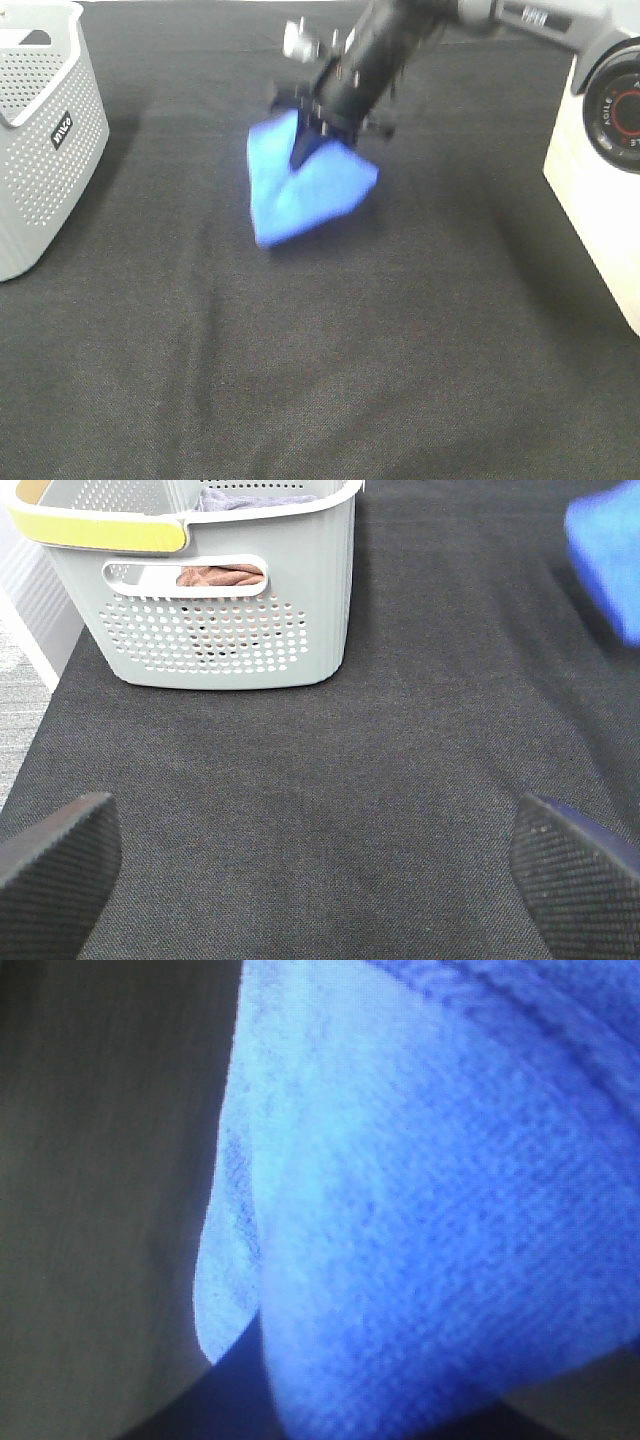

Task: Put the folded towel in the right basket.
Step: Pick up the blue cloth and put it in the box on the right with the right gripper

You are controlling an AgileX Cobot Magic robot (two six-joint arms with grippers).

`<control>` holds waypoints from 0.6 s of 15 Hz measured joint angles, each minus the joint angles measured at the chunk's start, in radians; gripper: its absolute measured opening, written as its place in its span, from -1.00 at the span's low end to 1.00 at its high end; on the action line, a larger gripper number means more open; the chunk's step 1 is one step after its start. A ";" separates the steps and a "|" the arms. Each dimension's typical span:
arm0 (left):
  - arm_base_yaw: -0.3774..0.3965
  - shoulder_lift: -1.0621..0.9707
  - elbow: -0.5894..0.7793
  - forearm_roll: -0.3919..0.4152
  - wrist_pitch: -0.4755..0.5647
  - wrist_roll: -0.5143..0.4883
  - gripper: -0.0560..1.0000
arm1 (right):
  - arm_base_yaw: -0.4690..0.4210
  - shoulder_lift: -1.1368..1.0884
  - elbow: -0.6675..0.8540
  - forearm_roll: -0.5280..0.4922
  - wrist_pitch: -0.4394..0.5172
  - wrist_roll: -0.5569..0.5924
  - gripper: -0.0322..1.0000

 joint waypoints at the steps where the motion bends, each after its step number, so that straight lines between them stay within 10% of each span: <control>1: 0.000 0.000 0.000 0.000 0.000 0.000 0.98 | -0.001 -0.020 -0.042 -0.043 0.001 0.037 -0.64; 9: 0.000 0.000 0.000 0.000 0.000 0.000 0.98 | -0.187 -0.450 0.005 -0.153 0.012 0.064 -0.64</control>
